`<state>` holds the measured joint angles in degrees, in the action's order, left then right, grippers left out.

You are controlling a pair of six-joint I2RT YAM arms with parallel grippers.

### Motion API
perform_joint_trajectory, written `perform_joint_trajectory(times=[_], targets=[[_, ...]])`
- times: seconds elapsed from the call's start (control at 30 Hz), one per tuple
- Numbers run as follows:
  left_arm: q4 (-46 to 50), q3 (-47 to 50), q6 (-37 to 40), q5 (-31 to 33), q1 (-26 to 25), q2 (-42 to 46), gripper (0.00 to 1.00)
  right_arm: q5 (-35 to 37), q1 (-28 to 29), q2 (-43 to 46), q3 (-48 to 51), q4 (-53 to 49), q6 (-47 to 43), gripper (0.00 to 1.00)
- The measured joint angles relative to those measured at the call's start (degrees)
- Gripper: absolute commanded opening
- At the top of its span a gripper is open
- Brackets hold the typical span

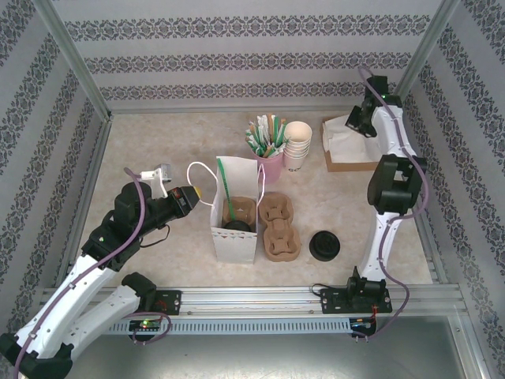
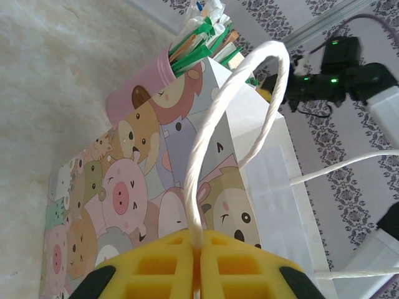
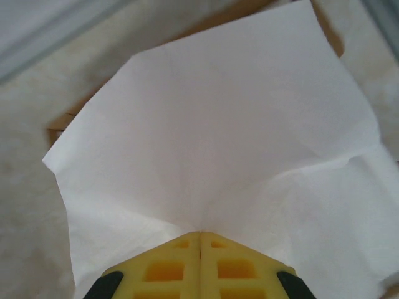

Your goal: Pack the takeout coffee

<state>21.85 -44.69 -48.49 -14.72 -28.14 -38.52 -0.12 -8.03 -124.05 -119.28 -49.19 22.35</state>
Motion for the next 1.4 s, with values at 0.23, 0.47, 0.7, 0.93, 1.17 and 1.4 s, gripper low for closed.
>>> perform_joint_trajectory(times=[0.23, 0.47, 0.7, 0.93, 1.17, 1.4], targets=[[0.0, 0.0, 0.0, 0.0, 0.0, 0.0, 0.1, -1.1, 1.9, 13.7, 3.4, 1.3, 0.0, 0.0], [0.0, 0.0, 0.0, 0.0, 0.0, 0.0, 0.1, -1.9, 6.1, 23.9, 6.2, 1.7, 0.0, 0.0], [0.0, 0.0, 0.0, -0.2, 0.0, 0.1, 0.1, -1.6, 7.4, 27.2, 9.2, 2.8, -0.2, 0.0], [0.0, -0.1, 0.0, -0.2, 0.0, 1.2, 0.1, -1.1, 6.7, 24.0, 9.9, 2.1, -0.3, 0.0], [0.0, -0.2, 0.0, -0.2, 0.0, 1.6, 0.1, 1.0, 10.3, 27.5, 6.9, -0.1, -2.3, 0.0], [0.1, -0.7, 0.1, -0.2, 0.0, 1.6, 0.1, 5.3, 21.5, 41.7, 5.8, -0.7, -4.7, 0.0]])
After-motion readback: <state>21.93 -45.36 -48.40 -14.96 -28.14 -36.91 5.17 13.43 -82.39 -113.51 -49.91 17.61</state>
